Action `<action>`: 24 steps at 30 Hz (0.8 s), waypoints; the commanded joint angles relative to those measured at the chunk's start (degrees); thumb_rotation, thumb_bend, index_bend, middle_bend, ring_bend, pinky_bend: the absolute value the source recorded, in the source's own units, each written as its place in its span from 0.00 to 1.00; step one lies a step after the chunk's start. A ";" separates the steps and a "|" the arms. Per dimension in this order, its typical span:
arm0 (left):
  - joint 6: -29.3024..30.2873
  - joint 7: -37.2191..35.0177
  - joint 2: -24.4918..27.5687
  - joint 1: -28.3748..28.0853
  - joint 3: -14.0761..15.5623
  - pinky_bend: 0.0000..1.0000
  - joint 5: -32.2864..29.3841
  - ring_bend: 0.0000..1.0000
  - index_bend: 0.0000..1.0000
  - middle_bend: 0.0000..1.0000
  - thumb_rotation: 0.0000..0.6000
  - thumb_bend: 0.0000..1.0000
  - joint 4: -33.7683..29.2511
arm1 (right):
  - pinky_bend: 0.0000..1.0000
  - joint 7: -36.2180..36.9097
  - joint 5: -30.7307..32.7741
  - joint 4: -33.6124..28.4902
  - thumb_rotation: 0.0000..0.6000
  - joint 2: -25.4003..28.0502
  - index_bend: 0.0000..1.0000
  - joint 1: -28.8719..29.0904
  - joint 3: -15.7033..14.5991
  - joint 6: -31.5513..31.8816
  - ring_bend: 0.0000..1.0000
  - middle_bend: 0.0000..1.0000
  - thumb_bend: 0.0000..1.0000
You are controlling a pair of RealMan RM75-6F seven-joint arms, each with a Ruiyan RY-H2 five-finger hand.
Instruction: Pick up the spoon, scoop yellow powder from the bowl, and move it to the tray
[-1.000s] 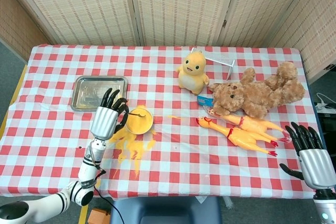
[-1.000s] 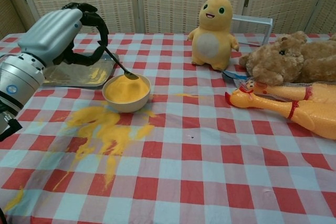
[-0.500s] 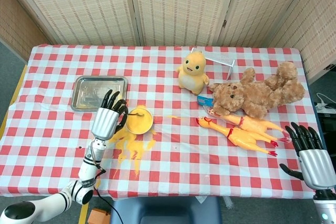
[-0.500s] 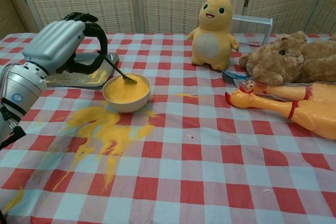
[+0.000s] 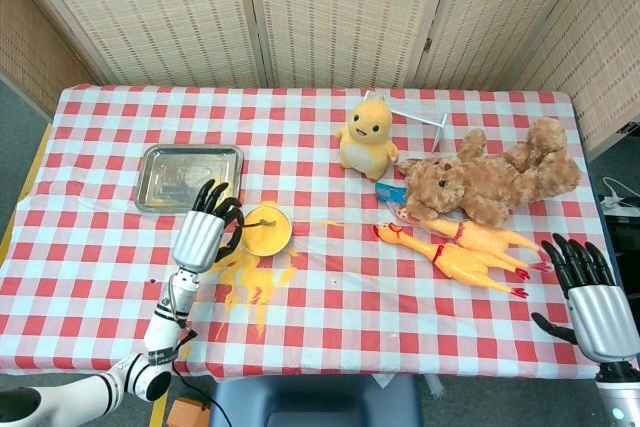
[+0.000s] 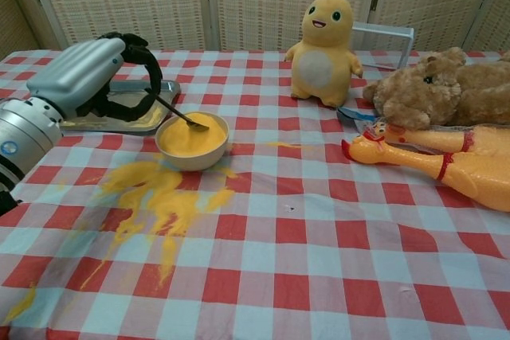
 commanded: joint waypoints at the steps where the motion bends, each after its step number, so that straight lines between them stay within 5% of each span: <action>1: -2.63 2.63 2.88 0.97 0.74 0.06 -1.89 0.10 0.84 0.35 1.00 0.76 -4.61 | 0.00 -0.20 -0.04 -0.03 1.00 -0.10 0.00 0.01 -0.03 -0.04 0.00 0.00 0.02; 14: -4.53 6.10 8.49 1.99 1.05 0.06 -3.43 0.10 0.84 0.35 1.00 0.76 -16.17 | 0.00 -0.40 -0.05 -0.01 1.00 -0.23 0.00 0.11 -0.12 -0.32 0.00 0.00 0.02; 24: 0.64 -3.23 2.80 0.28 -1.60 0.06 0.94 0.10 0.84 0.36 1.00 0.76 -4.95 | 0.00 -0.46 0.04 -0.04 1.00 -0.16 0.00 0.06 -0.09 -0.29 0.00 0.00 0.02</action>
